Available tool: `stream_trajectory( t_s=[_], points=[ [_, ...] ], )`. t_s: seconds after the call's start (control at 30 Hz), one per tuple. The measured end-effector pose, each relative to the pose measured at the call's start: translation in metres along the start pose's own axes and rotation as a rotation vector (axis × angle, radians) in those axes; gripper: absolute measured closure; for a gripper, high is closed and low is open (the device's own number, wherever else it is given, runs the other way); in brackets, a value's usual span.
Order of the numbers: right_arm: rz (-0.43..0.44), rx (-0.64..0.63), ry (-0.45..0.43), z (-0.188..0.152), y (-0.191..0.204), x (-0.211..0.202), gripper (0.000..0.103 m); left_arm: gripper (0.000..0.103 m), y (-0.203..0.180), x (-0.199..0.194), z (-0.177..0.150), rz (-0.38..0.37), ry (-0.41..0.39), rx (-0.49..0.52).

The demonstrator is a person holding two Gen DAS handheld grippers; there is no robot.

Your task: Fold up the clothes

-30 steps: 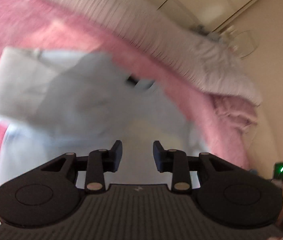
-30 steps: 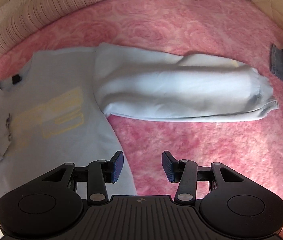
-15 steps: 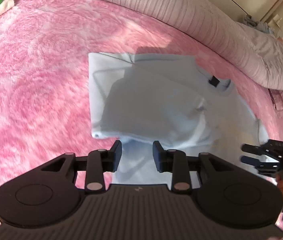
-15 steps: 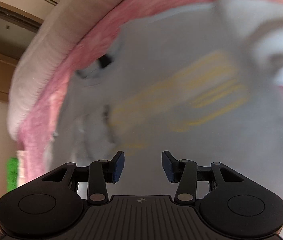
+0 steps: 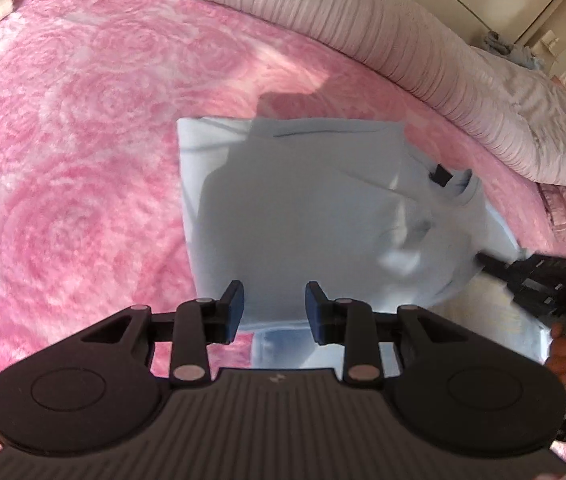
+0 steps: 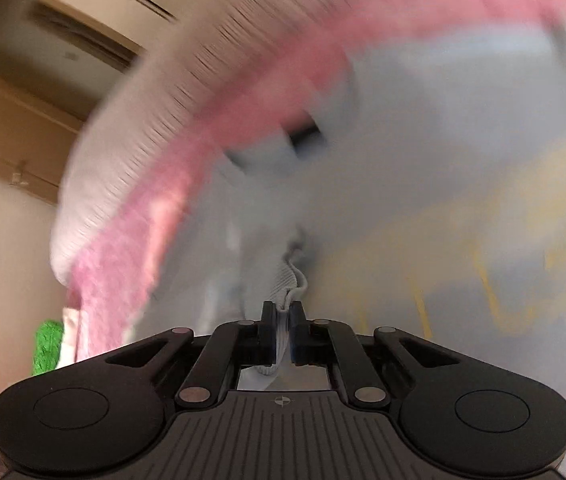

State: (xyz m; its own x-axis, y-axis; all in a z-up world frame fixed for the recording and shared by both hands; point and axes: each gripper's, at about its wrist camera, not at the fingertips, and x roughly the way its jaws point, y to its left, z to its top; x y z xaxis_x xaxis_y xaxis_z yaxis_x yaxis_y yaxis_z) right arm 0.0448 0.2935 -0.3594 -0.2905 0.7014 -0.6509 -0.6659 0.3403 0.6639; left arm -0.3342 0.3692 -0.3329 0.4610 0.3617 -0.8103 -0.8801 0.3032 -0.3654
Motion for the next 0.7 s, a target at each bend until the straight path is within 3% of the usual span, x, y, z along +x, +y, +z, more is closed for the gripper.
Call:
stream_trajectory(
  t_s=[0.1, 0.2, 0.27, 0.33, 0.43, 0.53, 0.67, 0.7],
  points=[
    [0.007, -0.063, -0.141, 0.011, 0.011, -0.033, 0.099, 0.076, -0.008, 0.005, 0.003, -0.019, 0.003, 0.020],
    [-0.112, -0.076, -0.240, 0.019, -0.002, -0.064, 0.099, 0.075, -0.016, 0.013, 0.003, -0.044, 0.014, 0.037],
    [-0.221, -0.058, -0.215, 0.019, -0.024, -0.071, 0.099, 0.075, -0.023, 0.020, 0.002, -0.060, 0.023, 0.054],
    [-0.272, -0.025, -0.178, 0.016, -0.044, -0.067, 0.099, 0.076, -0.030, 0.025, 0.000, -0.062, 0.032, 0.078],
    [-0.282, -0.035, -0.153, 0.011, -0.055, -0.060, 0.099, 0.076, -0.039, 0.027, 0.000, -0.063, 0.032, 0.111],
    [-0.293, -0.086, -0.231, 0.009, -0.042, -0.069, 0.099, 0.076, -0.045, 0.024, 0.002, -0.080, 0.026, 0.128],
    [-0.343, -0.170, -0.352, 0.007, -0.025, -0.091, 0.099, 0.076, -0.049, 0.031, 0.000, -0.089, 0.075, 0.165],
    [-0.360, -0.163, -0.323, 0.009, -0.026, -0.089, 0.099, 0.076, -0.050, 0.034, -0.001, -0.081, 0.090, 0.177]
  ],
)
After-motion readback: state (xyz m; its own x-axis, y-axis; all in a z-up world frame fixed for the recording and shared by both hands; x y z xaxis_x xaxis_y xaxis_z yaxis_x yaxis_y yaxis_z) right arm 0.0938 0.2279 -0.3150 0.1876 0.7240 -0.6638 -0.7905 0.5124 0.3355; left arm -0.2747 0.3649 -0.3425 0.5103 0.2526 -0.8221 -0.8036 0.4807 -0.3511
